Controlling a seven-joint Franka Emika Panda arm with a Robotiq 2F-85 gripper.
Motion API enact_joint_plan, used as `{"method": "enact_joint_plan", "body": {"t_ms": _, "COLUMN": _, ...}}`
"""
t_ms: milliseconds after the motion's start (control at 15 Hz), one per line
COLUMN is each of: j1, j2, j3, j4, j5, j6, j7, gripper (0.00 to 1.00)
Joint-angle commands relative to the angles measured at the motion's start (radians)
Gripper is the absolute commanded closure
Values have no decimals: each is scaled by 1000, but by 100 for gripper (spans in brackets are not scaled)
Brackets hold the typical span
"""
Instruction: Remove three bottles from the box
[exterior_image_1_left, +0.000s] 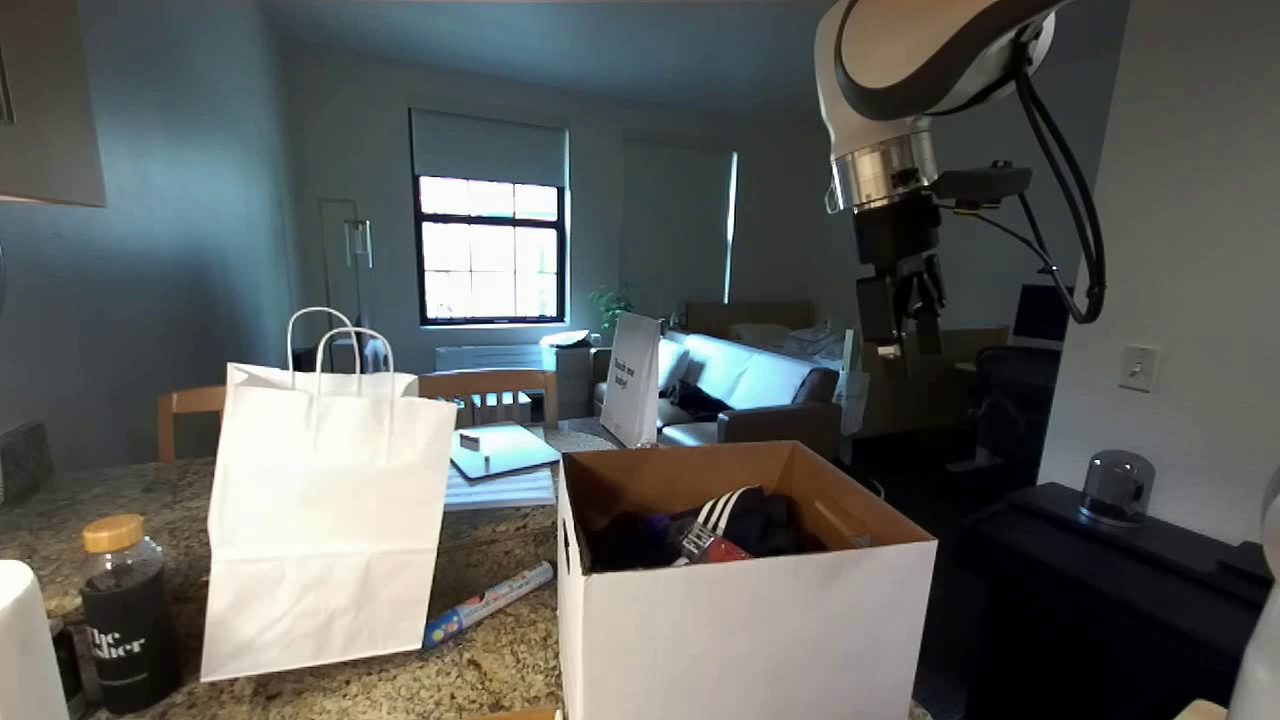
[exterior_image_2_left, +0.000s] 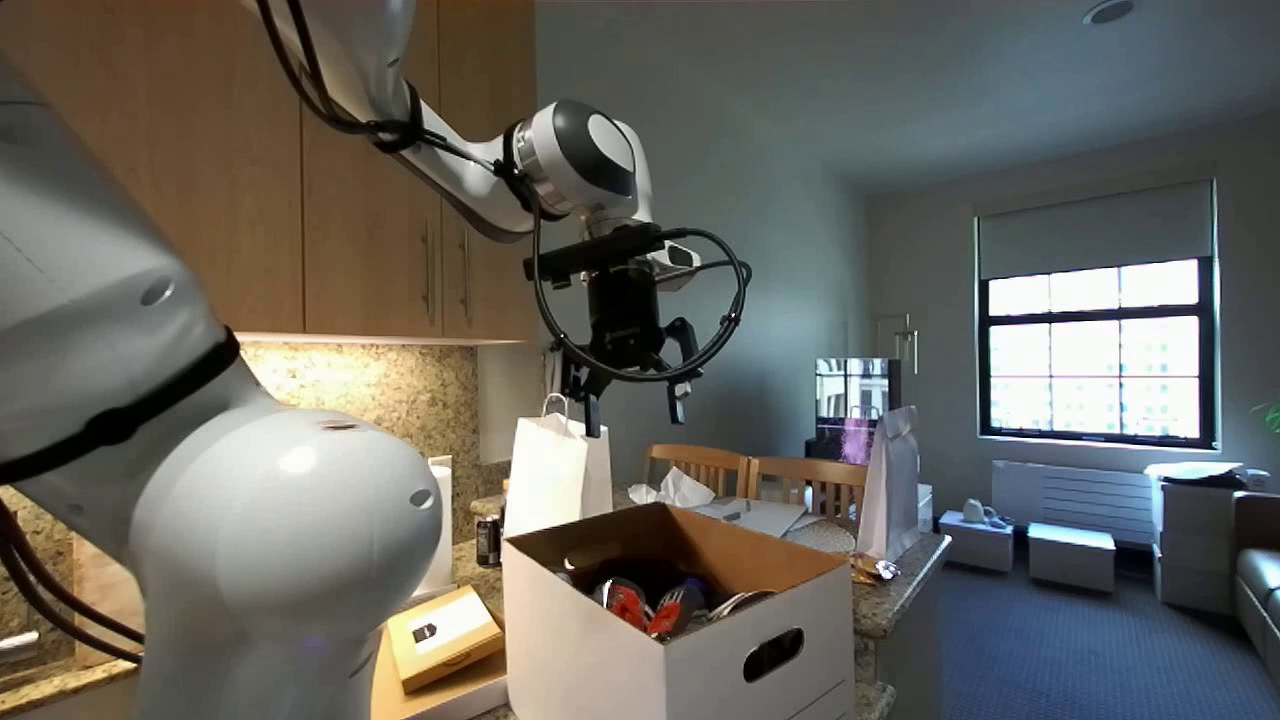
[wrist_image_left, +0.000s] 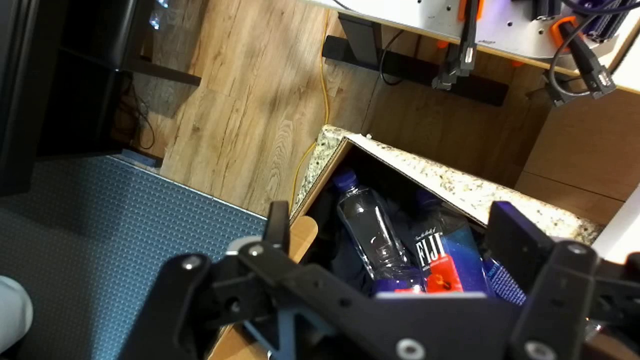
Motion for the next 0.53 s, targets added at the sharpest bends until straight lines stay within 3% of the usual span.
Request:
{"method": "enact_joint_plan", "body": {"t_ms": 0, "j1": 13, "j2": -1, "j3": -12, "j4": 3, "j5": -3, "j6": 11, "j7": 36, "gripper": 0}}
{"method": "enact_joint_plan", "body": {"t_ms": 467, "j1": 66, "j2": 112, "j3": -68, "j4": 106, "j5": 55, "j6": 6, "j7": -94, "gripper": 0}}
